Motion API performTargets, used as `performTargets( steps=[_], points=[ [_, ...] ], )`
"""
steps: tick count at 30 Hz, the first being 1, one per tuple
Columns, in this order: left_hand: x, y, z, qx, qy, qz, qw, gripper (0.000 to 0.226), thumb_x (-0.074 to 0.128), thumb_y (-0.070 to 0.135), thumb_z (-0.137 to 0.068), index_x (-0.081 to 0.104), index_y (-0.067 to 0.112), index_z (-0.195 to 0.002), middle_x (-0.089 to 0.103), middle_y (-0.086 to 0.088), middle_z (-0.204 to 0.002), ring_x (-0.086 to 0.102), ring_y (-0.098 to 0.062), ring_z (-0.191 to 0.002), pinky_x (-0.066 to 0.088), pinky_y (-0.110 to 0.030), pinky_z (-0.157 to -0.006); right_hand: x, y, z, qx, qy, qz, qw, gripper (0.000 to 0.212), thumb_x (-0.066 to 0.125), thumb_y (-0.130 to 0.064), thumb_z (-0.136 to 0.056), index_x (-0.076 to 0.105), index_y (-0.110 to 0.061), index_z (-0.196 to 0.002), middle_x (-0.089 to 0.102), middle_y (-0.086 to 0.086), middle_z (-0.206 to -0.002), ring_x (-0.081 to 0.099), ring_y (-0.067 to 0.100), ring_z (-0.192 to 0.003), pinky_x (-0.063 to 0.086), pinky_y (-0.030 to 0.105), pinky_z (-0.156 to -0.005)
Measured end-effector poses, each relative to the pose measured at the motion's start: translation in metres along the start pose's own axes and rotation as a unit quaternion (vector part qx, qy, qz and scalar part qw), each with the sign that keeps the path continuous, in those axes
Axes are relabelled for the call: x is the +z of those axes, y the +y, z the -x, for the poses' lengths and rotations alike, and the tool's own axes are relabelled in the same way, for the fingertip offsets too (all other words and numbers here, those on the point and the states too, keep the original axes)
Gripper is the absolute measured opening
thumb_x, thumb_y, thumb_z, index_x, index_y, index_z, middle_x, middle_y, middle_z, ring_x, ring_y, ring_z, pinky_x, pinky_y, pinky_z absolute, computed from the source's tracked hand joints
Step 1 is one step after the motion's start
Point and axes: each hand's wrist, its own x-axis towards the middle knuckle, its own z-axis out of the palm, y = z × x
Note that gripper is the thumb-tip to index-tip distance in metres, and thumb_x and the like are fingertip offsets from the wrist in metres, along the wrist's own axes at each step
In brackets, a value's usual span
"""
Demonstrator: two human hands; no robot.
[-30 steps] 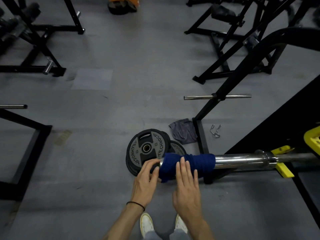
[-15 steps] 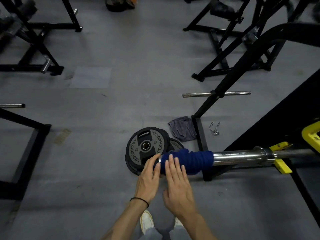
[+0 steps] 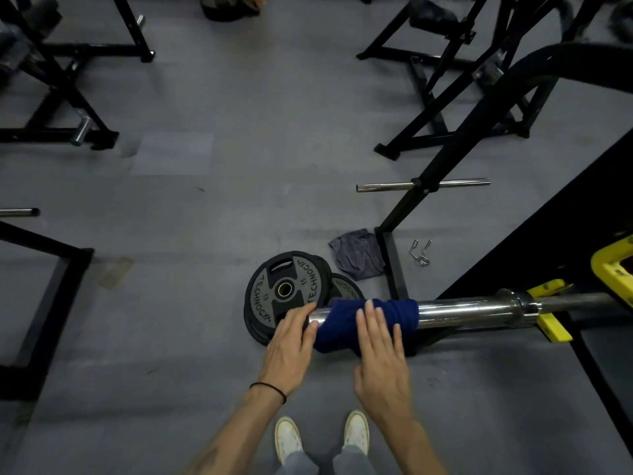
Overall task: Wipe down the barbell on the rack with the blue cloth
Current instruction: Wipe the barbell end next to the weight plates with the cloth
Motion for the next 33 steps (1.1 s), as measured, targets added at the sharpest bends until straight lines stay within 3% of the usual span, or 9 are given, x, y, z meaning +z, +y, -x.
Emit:
performTargets(
  steps=[3,6,9,13,18,22,27,31,33],
  points=[
    [-0.004,-0.004,-0.003,0.08,0.001,-0.093,0.992,0.048,0.03,0.044,-0.103,0.047,0.025,-0.143,0.049,0.008,-0.142,0.044,-0.006,-0.125,0.039,-0.028,-0.106,0.009,-0.024,0.004,0.022,0.006,-0.044,0.999,0.118,0.076,-0.006,-0.065,0.012,-0.008,-0.164,0.003,0.009,-0.173,0.002,0.027,-0.159,-0.002,0.043,-0.127],
    [-0.006,-0.006,-0.008,0.139,-0.005,-0.124,0.982,0.045,0.036,0.038,-0.102,0.052,0.021,-0.14,0.053,0.005,-0.14,0.046,-0.007,-0.129,0.042,-0.032,-0.107,0.012,-0.027,0.011,-0.092,-0.009,-0.004,0.996,0.115,0.078,-0.012,-0.065,0.018,-0.007,-0.162,0.007,0.009,-0.172,0.008,0.026,-0.159,0.008,0.046,-0.125],
    [-0.008,-0.009,-0.011,0.121,-0.038,-0.081,0.989,0.045,0.042,0.042,-0.1,0.048,0.025,-0.141,0.049,0.01,-0.141,0.041,-0.002,-0.132,0.037,-0.03,-0.111,0.007,0.001,0.006,-0.076,0.014,0.026,0.997,0.111,0.077,-0.003,-0.064,0.024,-0.007,-0.161,0.013,0.008,-0.172,0.014,0.025,-0.158,0.015,0.049,-0.124],
    [-0.005,-0.009,-0.011,0.109,-0.041,-0.05,0.992,0.045,0.041,0.047,-0.098,0.048,0.027,-0.139,0.049,0.012,-0.137,0.045,-0.004,-0.127,0.039,-0.031,-0.108,0.01,-0.016,0.007,0.013,0.03,-0.028,0.999,0.115,0.073,-0.002,-0.065,0.013,-0.006,-0.163,0.008,0.011,-0.172,0.008,0.029,-0.159,0.008,0.049,-0.125],
    [-0.005,-0.007,-0.018,0.097,-0.042,-0.092,0.99,0.051,0.024,0.054,-0.103,0.054,0.026,-0.131,0.059,0.009,-0.121,0.052,-0.009,-0.105,0.045,-0.034,-0.095,0.01,-0.011,0.009,-0.123,0.001,0.041,0.992,0.109,0.075,-0.014,-0.069,0.019,-0.008,-0.163,0.009,0.008,-0.172,0.009,0.025,-0.159,0.012,0.05,-0.123],
    [-0.005,0.006,-0.028,-0.011,-0.026,-0.07,0.997,0.038,0.03,0.038,-0.108,0.061,0.021,-0.122,0.059,0.003,-0.101,0.054,-0.018,-0.098,0.046,-0.041,-0.091,0.0,-0.002,-0.006,0.005,0.019,0.012,1.0,0.107,0.072,-0.008,-0.068,0.02,-0.008,-0.162,0.013,0.009,-0.171,0.009,0.025,-0.159,0.009,0.052,-0.125],
    [0.0,0.007,-0.023,0.042,-0.004,-0.059,0.997,0.05,0.025,0.048,-0.104,0.055,0.022,-0.135,0.054,0.006,-0.135,0.05,-0.009,-0.124,0.042,-0.034,-0.106,0.005,-0.016,-0.004,-0.123,0.016,0.048,0.991,0.103,0.07,-0.015,-0.07,0.022,-0.007,-0.161,0.014,0.01,-0.171,0.013,0.026,-0.158,0.013,0.052,-0.124],
    [-0.003,-0.005,-0.014,0.097,-0.019,-0.117,0.988,0.058,0.023,0.048,-0.102,0.044,0.021,-0.148,0.03,0.007,-0.159,0.028,-0.005,-0.144,0.022,-0.029,-0.118,0.004,-0.003,-0.002,-0.001,0.029,0.017,0.999,0.107,0.073,-0.003,-0.068,0.022,-0.005,-0.161,0.012,0.012,-0.171,0.011,0.027,-0.158,0.011,0.053,-0.125],
    [-0.004,-0.01,-0.01,0.112,-0.024,-0.136,0.984,0.057,0.024,0.048,-0.103,0.04,0.022,-0.151,0.023,0.006,-0.163,0.024,-0.007,-0.147,0.021,-0.029,-0.118,0.012,-0.016,0.003,-0.033,0.015,0.016,0.999,0.109,0.075,-0.01,-0.068,0.019,-0.004,-0.162,0.01,0.014,-0.171,0.008,0.03,-0.158,0.01,0.052,-0.124]
  ],
)
